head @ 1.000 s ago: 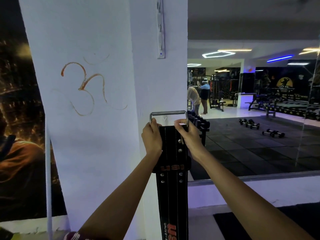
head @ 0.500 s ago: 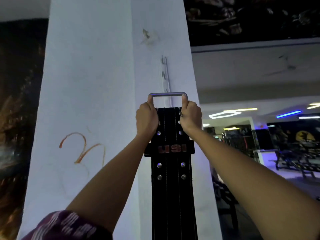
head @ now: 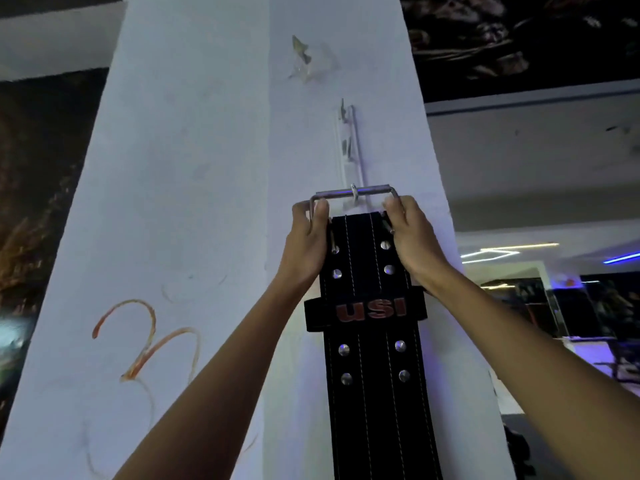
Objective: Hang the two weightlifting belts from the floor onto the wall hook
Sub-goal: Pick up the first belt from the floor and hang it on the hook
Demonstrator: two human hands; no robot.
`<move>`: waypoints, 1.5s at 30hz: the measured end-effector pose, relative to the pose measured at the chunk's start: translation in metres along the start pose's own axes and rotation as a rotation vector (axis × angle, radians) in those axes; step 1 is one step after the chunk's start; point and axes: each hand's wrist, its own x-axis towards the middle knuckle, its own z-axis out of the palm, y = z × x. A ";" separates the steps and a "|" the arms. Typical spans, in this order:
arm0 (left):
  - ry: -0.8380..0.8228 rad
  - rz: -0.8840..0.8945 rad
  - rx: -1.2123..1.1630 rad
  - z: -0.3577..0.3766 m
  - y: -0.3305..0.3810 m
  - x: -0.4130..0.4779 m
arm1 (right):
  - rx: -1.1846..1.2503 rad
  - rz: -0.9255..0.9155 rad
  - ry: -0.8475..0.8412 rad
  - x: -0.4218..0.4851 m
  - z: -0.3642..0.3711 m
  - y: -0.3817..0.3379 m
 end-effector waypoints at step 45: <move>-0.067 -0.576 -0.035 0.016 -0.128 -0.391 | 0.004 0.699 0.201 -0.402 -0.044 0.088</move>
